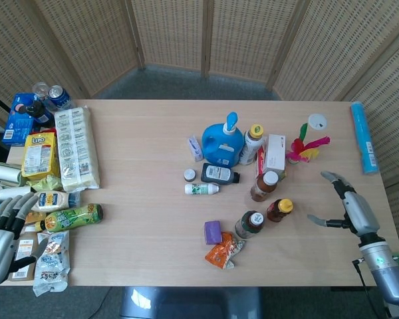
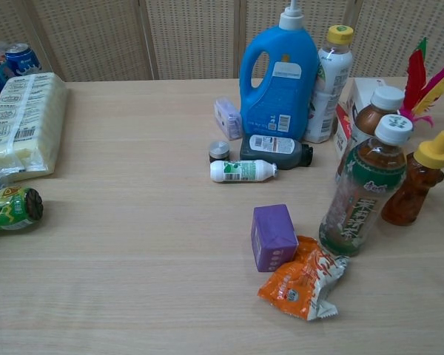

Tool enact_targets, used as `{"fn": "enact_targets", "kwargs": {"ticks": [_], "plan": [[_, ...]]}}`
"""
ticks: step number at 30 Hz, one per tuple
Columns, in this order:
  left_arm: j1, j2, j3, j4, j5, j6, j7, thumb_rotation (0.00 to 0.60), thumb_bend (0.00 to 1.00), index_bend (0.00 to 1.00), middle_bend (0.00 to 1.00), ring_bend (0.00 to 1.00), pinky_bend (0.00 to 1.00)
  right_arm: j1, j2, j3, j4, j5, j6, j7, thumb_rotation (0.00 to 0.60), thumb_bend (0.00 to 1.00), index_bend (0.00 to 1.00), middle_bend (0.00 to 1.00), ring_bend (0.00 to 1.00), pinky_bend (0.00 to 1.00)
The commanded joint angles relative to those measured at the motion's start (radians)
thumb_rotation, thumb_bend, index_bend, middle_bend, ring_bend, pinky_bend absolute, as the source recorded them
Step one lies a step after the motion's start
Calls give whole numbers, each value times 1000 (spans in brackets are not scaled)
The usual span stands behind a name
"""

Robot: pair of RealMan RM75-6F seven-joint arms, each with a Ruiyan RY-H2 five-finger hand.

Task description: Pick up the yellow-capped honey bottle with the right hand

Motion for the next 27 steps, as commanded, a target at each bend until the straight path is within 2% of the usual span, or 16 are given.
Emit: {"fn": "enact_targets", "kwargs": {"ticks": [1,14,27], "plan": [[-3,-1,-1,-4,-1,-6,7,600,379,0,0,0,0,7,-25,-6,27,4,-14,2,451,104,0,96,0,0],[-16,-3,-5,-30,-8,-30,44,600,379,0,0,0,0,21,-159,-34,179,-18,-37,15,455,104,0,90,0,0],[-18,-3,-5,-28,-16,-37,46,600,379,0,0,0,0,42,-245,-48,245,-27,-70,34,456,106,0,88,0,0]]}}
